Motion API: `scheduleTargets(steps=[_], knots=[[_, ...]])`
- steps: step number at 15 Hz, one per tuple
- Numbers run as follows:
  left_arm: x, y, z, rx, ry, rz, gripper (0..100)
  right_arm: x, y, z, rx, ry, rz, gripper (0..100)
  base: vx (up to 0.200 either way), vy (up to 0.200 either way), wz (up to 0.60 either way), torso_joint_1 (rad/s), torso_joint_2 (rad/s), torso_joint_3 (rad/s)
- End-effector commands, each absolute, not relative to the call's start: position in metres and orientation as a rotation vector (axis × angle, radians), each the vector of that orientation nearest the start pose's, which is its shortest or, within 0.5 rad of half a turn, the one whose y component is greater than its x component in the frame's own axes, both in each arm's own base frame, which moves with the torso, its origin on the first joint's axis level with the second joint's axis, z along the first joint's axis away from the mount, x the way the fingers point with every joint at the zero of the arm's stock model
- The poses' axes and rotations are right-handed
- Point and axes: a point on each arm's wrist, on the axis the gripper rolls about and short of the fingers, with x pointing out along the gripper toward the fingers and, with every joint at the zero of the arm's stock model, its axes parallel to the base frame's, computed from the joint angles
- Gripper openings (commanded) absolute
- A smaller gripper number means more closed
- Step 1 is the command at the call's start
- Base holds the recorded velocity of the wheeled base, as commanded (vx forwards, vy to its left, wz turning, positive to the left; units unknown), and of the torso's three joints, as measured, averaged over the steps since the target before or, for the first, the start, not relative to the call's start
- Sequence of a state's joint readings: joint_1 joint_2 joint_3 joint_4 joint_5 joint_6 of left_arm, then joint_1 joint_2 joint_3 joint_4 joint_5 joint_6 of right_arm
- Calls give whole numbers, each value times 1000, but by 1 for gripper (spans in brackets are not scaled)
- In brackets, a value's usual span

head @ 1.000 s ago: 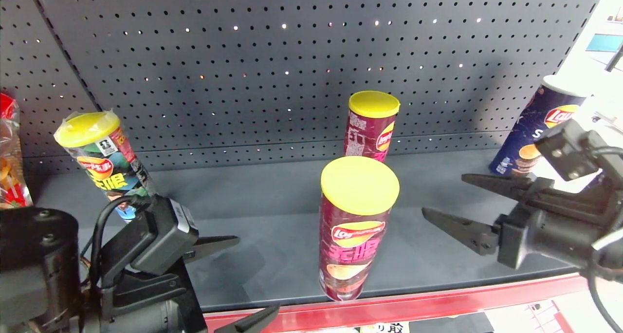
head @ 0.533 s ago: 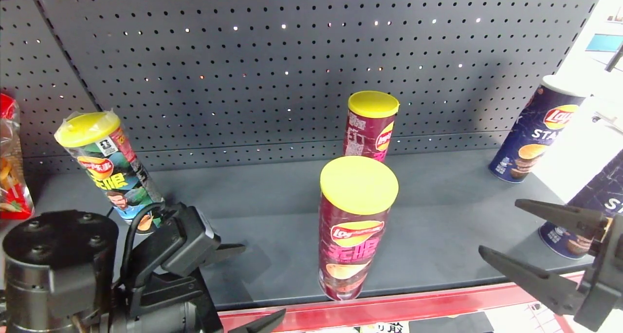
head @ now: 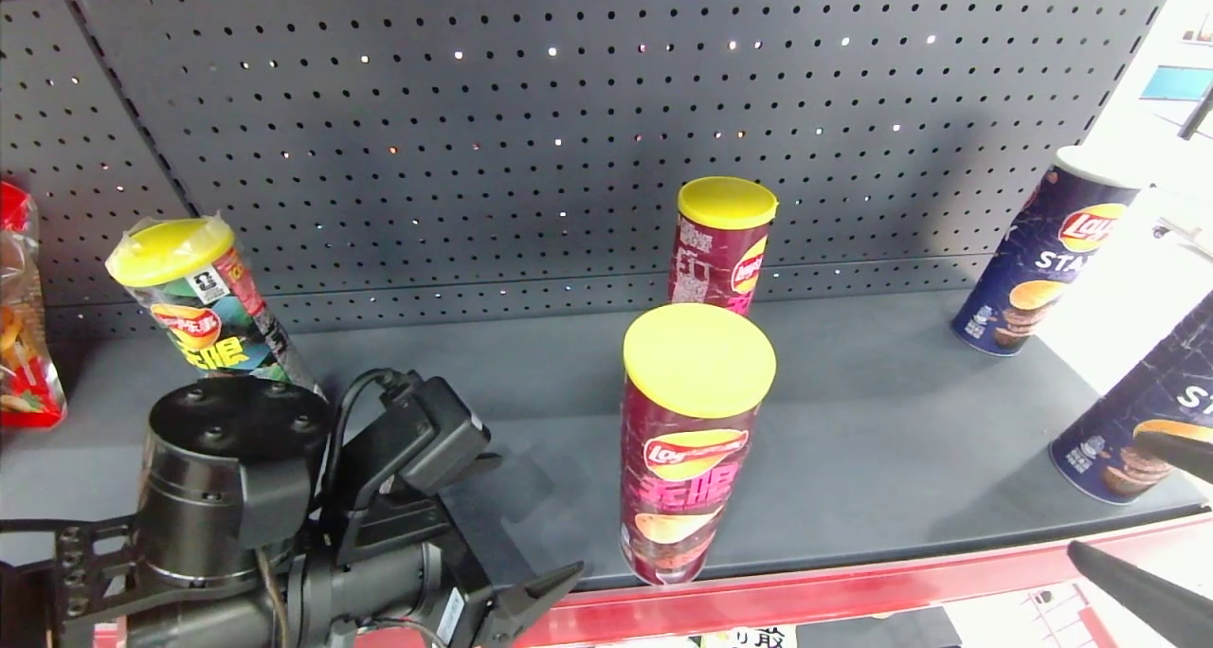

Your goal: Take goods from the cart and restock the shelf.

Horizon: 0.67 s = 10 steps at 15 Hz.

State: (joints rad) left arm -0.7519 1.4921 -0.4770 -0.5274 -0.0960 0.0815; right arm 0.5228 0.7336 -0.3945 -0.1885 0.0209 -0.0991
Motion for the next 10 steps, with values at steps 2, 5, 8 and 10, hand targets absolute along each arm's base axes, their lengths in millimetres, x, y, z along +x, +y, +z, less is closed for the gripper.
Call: scheduleTargets(steps=[2, 5, 8, 10], knots=[[168, -160, 138, 243, 460, -850, 100, 47, 24, 204, -113, 50, 494, 100, 0, 0, 0, 0, 0, 0], [171, -163, 140, 242, 455, -852, 100, 46, 23, 205, -111, 43, 486, 100, 0, 0, 0, 0, 0, 0], [173, -166, 140, 243, 457, -853, 100, 46, 23, 206, -109, 39, 477, 100, 0, 0, 0, 0, 0, 0], [175, -169, 138, 245, 461, -855, 100, 46, 23, 206, -107, 38, 475, 100, 0, 0, 0, 0, 0, 0]])
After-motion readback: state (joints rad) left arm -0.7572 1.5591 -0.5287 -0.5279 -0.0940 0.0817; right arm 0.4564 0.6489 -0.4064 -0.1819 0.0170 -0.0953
